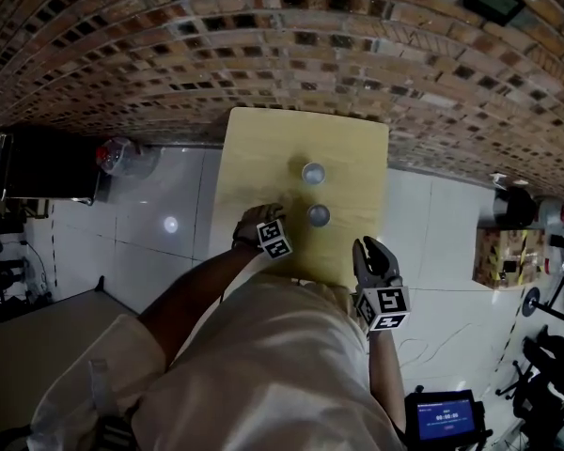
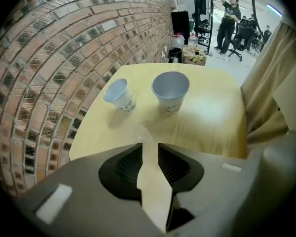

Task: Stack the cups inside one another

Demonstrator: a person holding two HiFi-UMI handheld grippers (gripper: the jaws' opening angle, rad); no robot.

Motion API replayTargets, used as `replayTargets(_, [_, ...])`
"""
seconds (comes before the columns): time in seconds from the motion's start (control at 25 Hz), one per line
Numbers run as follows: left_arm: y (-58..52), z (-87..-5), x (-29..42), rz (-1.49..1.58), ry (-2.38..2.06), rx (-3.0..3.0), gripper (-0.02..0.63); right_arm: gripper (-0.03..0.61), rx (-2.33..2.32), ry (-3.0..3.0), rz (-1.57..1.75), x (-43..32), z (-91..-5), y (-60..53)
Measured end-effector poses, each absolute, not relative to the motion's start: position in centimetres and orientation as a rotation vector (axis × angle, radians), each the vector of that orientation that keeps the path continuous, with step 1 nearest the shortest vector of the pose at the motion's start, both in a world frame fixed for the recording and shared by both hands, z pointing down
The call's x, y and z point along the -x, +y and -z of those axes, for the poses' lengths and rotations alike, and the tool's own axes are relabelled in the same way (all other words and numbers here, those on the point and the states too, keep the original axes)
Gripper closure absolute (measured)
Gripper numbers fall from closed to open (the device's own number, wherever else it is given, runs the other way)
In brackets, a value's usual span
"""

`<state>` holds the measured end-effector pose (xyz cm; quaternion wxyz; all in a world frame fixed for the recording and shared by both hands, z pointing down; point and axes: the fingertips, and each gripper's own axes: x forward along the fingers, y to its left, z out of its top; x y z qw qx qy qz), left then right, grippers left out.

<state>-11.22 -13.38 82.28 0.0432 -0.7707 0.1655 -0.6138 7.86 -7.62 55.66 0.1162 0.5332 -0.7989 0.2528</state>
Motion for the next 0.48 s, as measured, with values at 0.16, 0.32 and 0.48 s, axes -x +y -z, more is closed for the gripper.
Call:
replayTargets(0.16, [-13.65, -82.59, 11.12, 1.873, 0.507, 2.348, 0.546, 0.511, -1.584, -2.309, -0.74, -8.42, -55.87, -7.37])
replayTargets(0.32, [-13.76, -82.74, 11.33, 1.896, 0.508, 2.344, 0.581, 0.511, -1.599, -2.299, -0.731, -8.48, -55.78, -7.09])
replayTargets(0.48, [-14.03, -82.13, 11.53, 1.88, 0.513, 2.346, 0.581, 0.511, -1.612, -2.294, -0.727, -8.52, -55.72, -6.75])
